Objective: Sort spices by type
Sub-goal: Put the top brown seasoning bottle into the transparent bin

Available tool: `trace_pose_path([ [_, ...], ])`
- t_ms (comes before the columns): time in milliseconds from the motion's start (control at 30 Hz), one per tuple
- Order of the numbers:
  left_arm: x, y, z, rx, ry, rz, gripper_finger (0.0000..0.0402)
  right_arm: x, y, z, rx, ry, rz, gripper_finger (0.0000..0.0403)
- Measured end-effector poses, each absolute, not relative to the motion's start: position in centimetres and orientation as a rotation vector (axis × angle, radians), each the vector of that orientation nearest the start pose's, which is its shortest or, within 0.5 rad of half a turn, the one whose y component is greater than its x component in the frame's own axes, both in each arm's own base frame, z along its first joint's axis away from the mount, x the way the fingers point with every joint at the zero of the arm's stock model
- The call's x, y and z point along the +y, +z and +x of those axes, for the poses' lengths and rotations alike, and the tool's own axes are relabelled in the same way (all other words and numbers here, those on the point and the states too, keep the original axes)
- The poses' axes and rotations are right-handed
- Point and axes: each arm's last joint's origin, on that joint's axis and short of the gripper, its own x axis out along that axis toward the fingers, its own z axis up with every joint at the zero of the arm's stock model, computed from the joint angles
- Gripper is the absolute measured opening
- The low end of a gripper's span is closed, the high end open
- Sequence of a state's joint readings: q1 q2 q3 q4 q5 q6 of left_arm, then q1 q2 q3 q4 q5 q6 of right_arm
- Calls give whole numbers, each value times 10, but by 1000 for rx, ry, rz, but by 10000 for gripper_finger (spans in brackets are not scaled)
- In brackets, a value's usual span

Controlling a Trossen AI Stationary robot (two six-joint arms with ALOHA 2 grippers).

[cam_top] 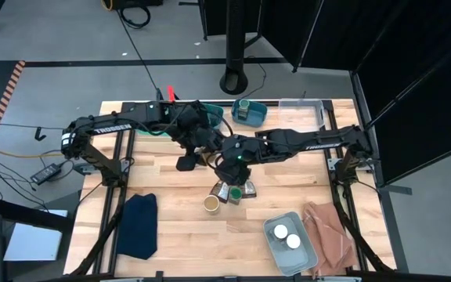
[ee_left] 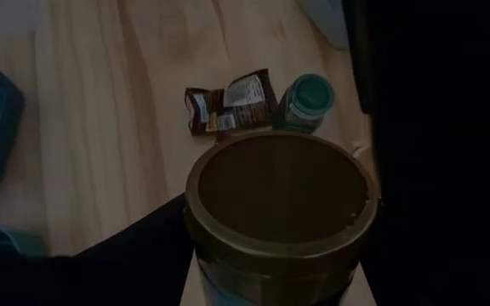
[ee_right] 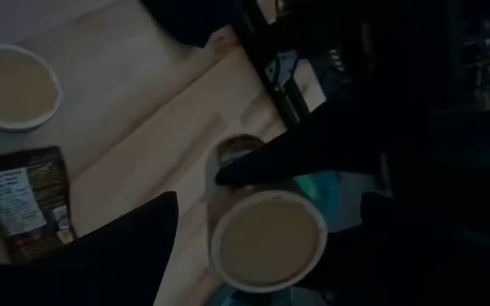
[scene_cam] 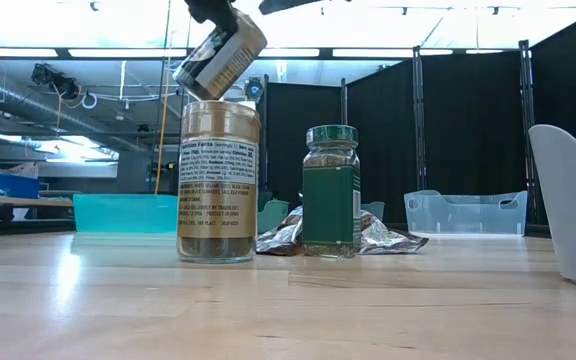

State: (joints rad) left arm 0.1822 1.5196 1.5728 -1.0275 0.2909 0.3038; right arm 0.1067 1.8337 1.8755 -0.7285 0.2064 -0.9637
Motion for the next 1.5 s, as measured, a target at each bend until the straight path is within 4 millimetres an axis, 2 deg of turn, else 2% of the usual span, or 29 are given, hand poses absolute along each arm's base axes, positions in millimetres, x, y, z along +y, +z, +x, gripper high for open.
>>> trace_pose_path([
  [167, 46, 367, 299, 894, -231, 26, 276, 34, 366, 408, 660, 233, -1000, 375],
  [1033, 42, 368, 300, 873, -301, -24, 276, 34, 368, 408, 639, 230, -925, 375],
  [1200, 43, 369, 301, 858, -273, -14, 276, 34, 368, 408, 668, 162, -894, 375],
  [1400, 46, 371, 304, 839, -185, 23, 276, 38, 367, 407, 731, -14, -953, 374],
  [1500, 48, 373, 306, 812, -156, 42, 276, 37, 365, 405, 777, -84, -927, 374],
])
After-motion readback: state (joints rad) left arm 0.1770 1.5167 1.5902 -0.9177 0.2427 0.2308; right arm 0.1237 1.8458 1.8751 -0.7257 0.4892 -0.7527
